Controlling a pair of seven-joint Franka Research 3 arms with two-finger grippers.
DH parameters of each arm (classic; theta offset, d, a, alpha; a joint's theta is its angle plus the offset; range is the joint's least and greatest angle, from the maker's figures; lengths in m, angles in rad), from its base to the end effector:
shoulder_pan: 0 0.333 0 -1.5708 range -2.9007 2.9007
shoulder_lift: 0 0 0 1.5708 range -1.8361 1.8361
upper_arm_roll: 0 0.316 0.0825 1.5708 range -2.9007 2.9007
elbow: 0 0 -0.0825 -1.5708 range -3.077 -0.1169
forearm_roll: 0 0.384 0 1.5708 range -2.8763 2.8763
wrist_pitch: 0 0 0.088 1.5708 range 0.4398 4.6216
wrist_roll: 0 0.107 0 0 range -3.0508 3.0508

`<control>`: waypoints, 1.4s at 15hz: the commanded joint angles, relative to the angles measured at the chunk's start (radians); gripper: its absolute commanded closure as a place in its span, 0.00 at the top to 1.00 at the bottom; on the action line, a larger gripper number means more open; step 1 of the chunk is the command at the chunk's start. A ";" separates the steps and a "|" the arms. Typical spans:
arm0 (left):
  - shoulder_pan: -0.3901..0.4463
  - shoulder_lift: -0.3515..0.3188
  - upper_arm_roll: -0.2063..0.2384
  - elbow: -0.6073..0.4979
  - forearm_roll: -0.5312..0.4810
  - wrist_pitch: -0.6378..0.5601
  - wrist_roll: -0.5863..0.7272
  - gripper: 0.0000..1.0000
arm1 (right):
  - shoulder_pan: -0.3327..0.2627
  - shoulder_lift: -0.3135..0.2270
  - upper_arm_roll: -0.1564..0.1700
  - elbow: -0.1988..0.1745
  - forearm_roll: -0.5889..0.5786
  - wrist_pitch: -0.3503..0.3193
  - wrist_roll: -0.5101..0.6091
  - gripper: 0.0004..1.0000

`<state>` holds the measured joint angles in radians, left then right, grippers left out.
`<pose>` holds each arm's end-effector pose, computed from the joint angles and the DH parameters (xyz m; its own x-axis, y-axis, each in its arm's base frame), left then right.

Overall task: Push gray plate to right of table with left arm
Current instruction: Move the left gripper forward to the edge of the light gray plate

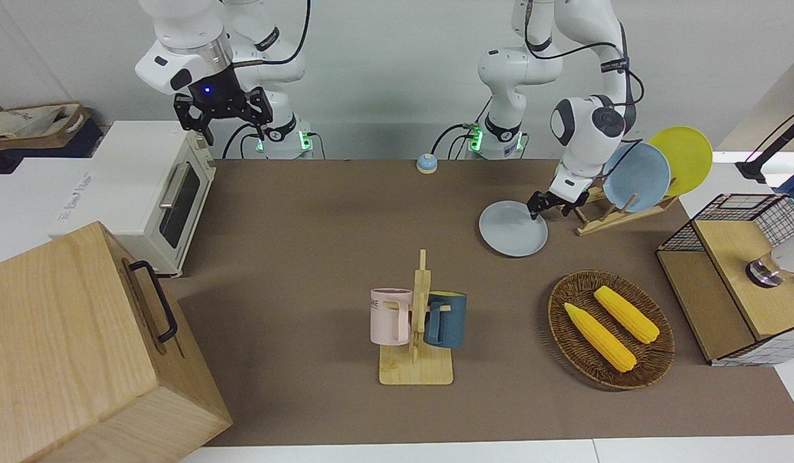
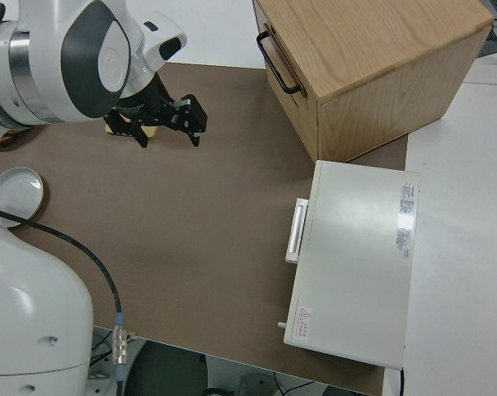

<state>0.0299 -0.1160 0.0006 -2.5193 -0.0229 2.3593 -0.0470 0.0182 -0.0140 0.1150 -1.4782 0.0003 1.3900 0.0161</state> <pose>0.4478 0.0134 0.3172 0.9946 0.0936 -0.0448 0.0942 -0.9955 0.0134 0.5262 0.0711 0.6597 0.9904 0.1164 -0.0742 0.1169 -0.9931 0.0025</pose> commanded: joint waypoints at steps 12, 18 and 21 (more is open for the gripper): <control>-0.018 0.024 0.001 -0.006 -0.014 0.038 -0.004 0.00 | -0.020 -0.003 0.017 0.009 0.006 -0.016 0.013 0.98; -0.018 0.033 -0.002 -0.006 -0.014 0.046 -0.004 0.00 | -0.020 -0.003 0.017 0.009 0.004 -0.016 0.013 0.98; -0.022 0.062 -0.004 0.002 -0.014 0.051 -0.010 0.00 | -0.020 -0.003 0.015 0.009 0.006 -0.016 0.013 0.98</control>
<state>0.0210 -0.0885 -0.0053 -2.5150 -0.0292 2.3907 -0.0486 0.0182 -0.0140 0.1150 -1.4783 0.0003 1.3900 0.0161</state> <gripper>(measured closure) 0.974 0.013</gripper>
